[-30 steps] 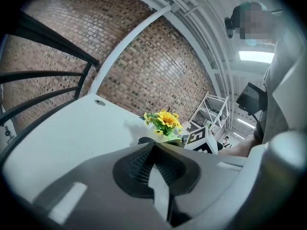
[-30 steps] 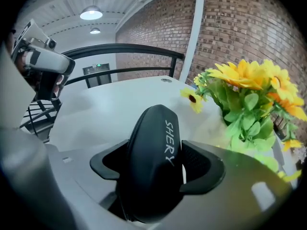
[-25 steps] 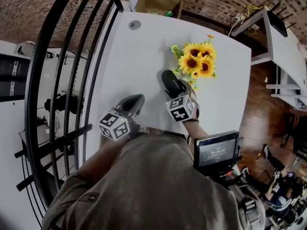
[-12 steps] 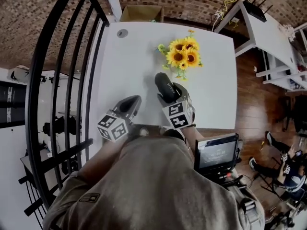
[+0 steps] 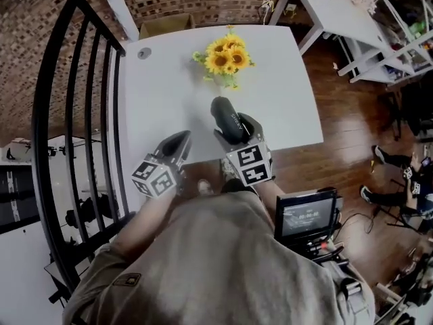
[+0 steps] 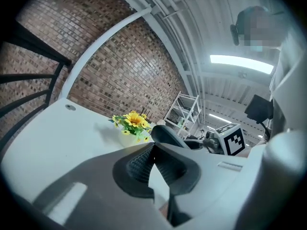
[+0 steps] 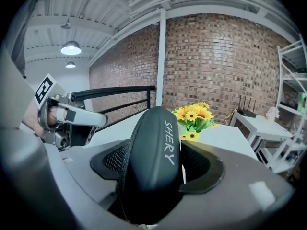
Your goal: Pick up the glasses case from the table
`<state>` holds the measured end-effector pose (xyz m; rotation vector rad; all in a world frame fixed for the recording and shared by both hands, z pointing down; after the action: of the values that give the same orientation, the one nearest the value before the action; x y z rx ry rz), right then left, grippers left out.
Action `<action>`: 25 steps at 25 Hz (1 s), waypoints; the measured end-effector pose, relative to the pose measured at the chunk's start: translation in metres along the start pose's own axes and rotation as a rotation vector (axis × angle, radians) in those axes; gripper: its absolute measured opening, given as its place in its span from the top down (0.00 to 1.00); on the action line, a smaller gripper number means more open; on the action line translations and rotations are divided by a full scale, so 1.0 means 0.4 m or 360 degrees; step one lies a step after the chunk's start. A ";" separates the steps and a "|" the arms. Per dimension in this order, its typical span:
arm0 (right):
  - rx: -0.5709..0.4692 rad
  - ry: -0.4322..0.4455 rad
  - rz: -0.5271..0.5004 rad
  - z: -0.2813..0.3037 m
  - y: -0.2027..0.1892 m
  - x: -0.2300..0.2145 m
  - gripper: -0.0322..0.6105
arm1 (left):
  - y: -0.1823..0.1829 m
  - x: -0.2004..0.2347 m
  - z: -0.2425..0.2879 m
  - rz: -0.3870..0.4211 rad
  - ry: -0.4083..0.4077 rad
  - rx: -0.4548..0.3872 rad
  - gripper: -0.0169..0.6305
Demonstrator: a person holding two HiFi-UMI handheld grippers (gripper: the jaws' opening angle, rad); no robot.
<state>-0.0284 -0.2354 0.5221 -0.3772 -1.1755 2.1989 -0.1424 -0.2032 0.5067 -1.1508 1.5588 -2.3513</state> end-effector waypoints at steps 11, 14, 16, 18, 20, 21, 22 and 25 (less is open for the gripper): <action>-0.0154 -0.0017 0.0308 -0.162 -0.011 -0.031 0.41 | 0.017 -0.115 0.012 0.0035 -0.0092 -0.0032 0.97; -0.0187 0.0020 0.0351 -0.193 -0.008 -0.040 0.41 | 0.024 -0.137 0.020 0.0024 -0.0085 -0.0058 0.97; -0.0218 0.0051 0.0399 -0.219 -0.004 -0.049 0.41 | 0.027 -0.156 0.023 0.0022 -0.0085 -0.0069 0.97; -0.0260 0.0077 0.0455 -0.247 -0.001 -0.068 0.41 | 0.031 -0.180 0.034 0.0036 -0.0085 -0.0077 0.97; -0.0292 0.0097 0.0506 -0.272 -0.004 -0.087 0.41 | 0.032 -0.203 0.042 0.0044 -0.0080 -0.0090 0.97; -0.0303 0.0102 0.0517 -0.281 -0.006 -0.095 0.41 | 0.033 -0.212 0.044 0.0049 -0.0077 -0.0095 0.97; -0.0313 0.0106 0.0519 -0.287 -0.006 -0.101 0.41 | 0.034 -0.219 0.045 0.0055 -0.0073 -0.0099 0.97; -0.0338 0.0126 0.0510 -0.291 -0.001 -0.109 0.41 | 0.036 -0.226 0.048 0.0067 -0.0057 -0.0106 0.97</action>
<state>0.0643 -0.1870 0.4550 -0.7821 -1.3881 2.3042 -0.0706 -0.1831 0.4504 -1.1551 1.6440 -2.2561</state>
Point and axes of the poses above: the fingertips, and each gripper's own axes: z forward along the fingers, x to its left, y out of its top, the point moved 1 cm from there along -z, backward along the fingers, and after that the axes turned 2 degrees about x, right-handed, at the moved point
